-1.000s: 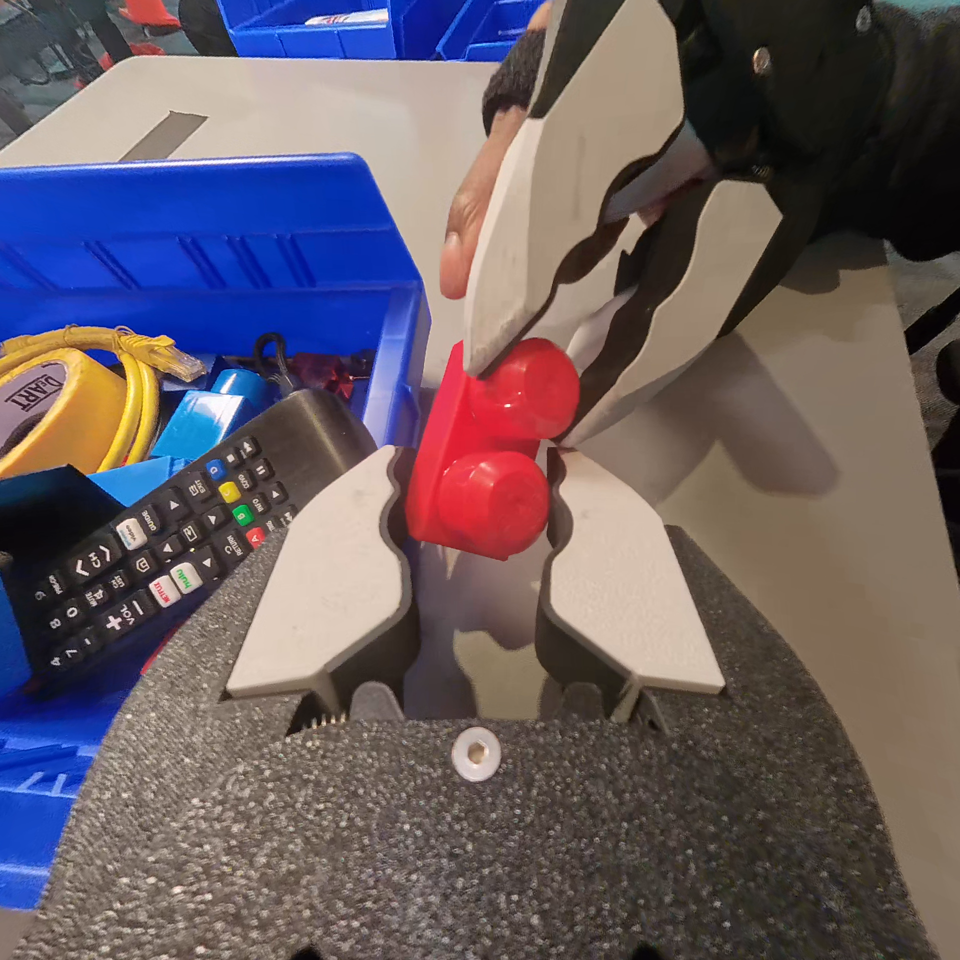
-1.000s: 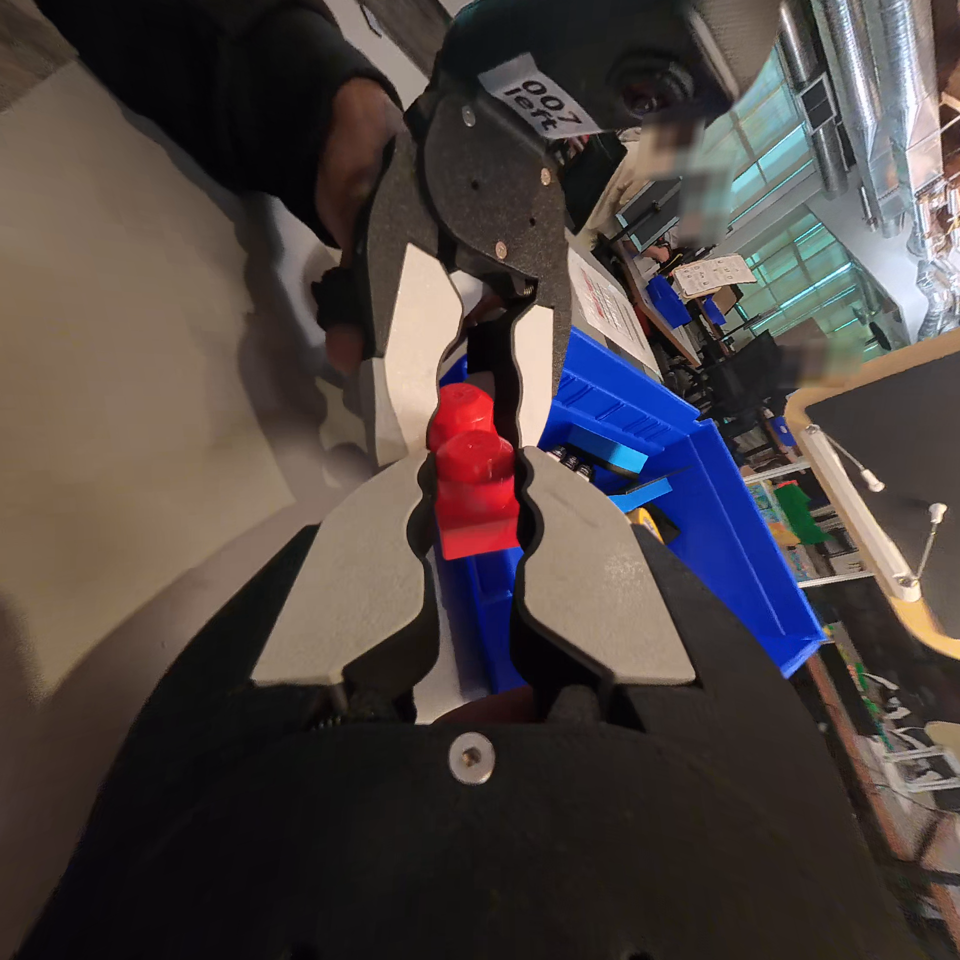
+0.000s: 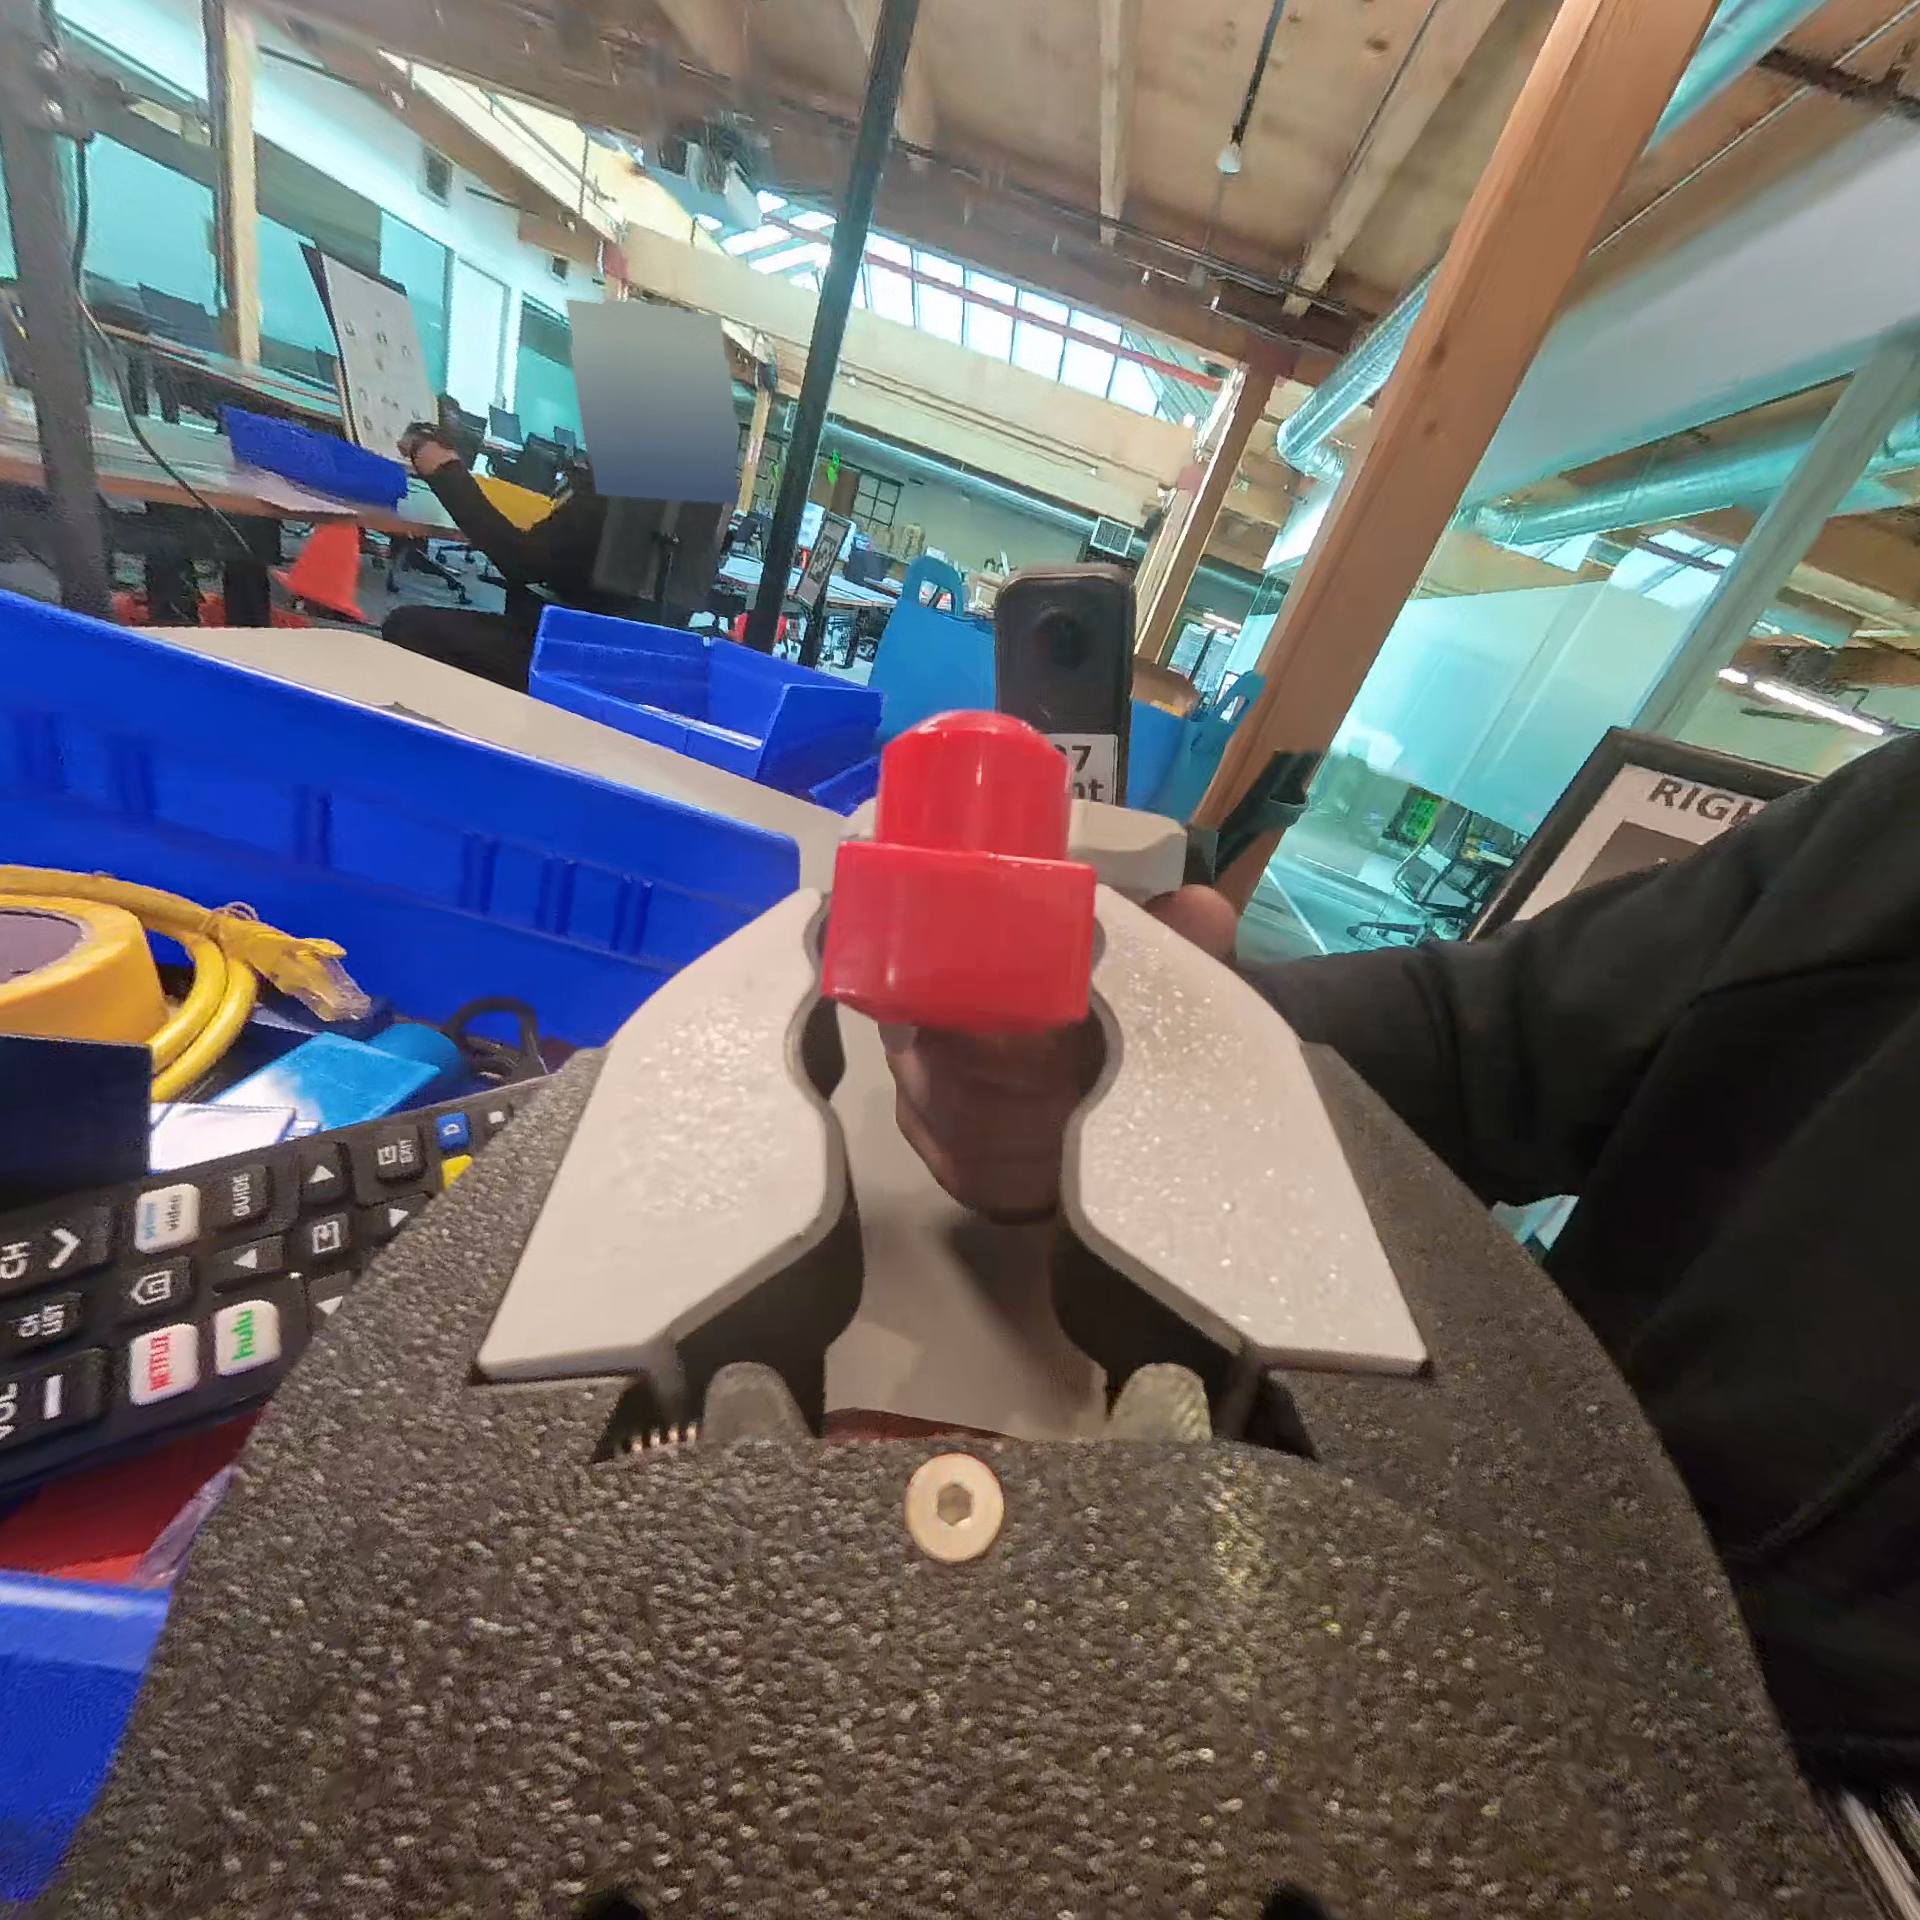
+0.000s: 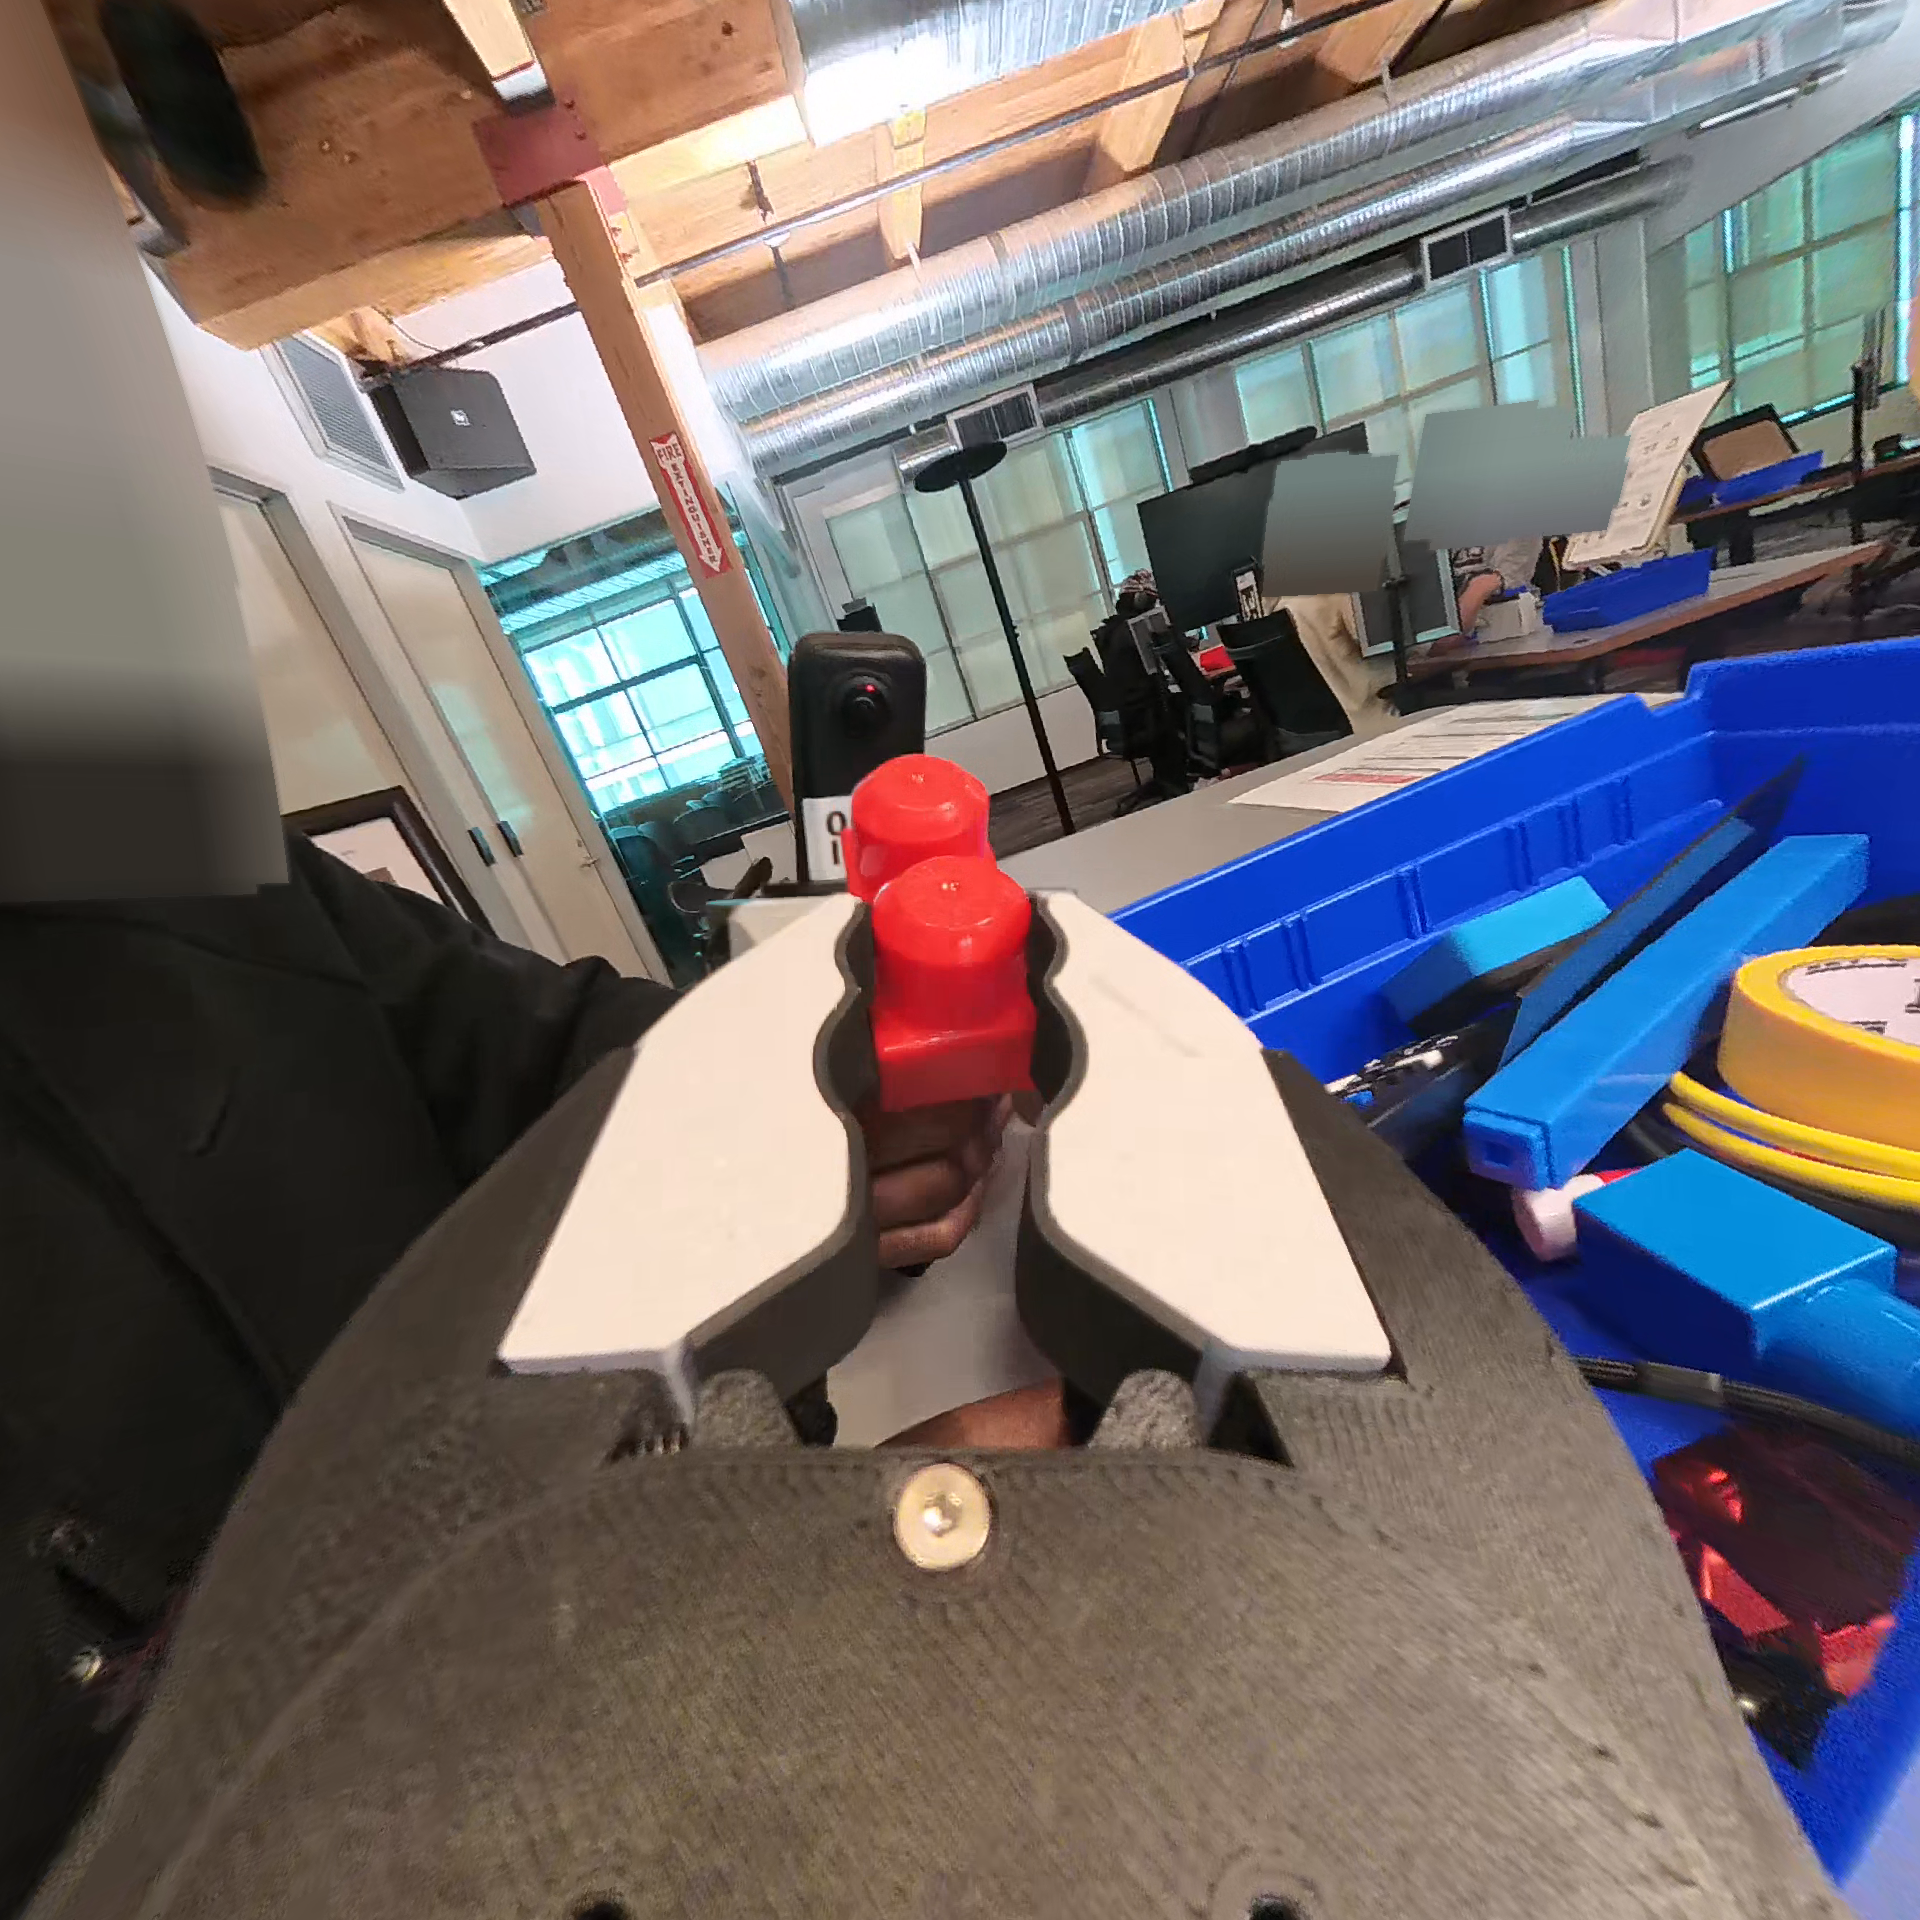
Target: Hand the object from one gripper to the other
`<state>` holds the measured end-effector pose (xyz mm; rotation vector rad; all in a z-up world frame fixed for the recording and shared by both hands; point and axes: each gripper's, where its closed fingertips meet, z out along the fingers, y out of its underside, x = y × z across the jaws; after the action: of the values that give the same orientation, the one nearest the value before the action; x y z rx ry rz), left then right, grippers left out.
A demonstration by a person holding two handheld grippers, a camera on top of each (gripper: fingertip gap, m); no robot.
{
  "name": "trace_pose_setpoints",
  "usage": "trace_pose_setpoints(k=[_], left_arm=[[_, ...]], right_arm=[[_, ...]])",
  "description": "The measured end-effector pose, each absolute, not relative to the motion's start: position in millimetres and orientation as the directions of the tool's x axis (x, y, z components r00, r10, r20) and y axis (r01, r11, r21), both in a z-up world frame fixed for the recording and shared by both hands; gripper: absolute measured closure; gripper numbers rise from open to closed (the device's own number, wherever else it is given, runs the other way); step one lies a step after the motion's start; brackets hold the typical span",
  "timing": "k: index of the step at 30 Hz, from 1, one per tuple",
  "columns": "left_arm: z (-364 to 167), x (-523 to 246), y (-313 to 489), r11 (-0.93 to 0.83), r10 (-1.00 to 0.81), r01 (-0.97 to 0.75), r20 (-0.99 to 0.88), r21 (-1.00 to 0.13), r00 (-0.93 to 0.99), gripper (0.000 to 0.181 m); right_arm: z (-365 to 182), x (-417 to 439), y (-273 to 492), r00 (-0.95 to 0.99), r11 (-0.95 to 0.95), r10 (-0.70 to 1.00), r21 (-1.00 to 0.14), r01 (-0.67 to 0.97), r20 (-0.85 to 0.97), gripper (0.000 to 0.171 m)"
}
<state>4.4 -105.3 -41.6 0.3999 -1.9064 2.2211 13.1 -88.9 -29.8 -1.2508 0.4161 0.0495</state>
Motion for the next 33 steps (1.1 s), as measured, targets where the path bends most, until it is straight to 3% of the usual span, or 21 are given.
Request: trace_pose_setpoints(k=[7, 11, 15, 23, 28, 33], left_arm=[[-47.3, 17.9, -101.4, -0.096, -0.185, -0.215, 0.23, -0.972, -0.955, 0.141], [-44.7, 23.6, -96.6, -0.032, -0.263, -0.151, 0.154, -0.988, -0.952, 0.141], [-53.2, 19.9, -97.5, 0.107, -0.274, -0.081, 0.049, -0.991, -0.96, 0.138], [-93.9, -8.6, -103.3, 0.4, -0.067, 0.098, -0.135, -0.911, -0.989, 0.141], [-98.5, -24.3, -104.6, 0.423, 0.027, 0.186, -0.193, -0.887, -0.981, 0.141], [-94.4, -24.2, -102.6, 0.412, 0.017, 0.107, -0.11, -0.905, -0.994, 0.14]], right_arm=[[-35.8, 24.8, -92.7, 0.908, 0.238, -0.322, -0.951, -0.196, -0.268, 0.143], [-33.9, 28.2, -103.5, 0.882, 0.045, -0.471, -0.999, 0.021, -0.003, 0.138], [-33.4, 14.7, -99.9, 0.859, -0.135, -0.448, -0.969, 0.208, 0.247, 0.133], [-50.1, -12.6, -80.9, 0.969, -0.149, -0.224, -0.986, 0.074, 0.107, 0.124], [-70.4, -25.4, -74.9, 0.985, -0.239, -0.147, -0.97, 0.053, 0.09, 0.14], [-63.8, -23.8, -73.1, 0.982, -0.18, -0.169, -0.982, 0.055, 0.086, 0.141]])
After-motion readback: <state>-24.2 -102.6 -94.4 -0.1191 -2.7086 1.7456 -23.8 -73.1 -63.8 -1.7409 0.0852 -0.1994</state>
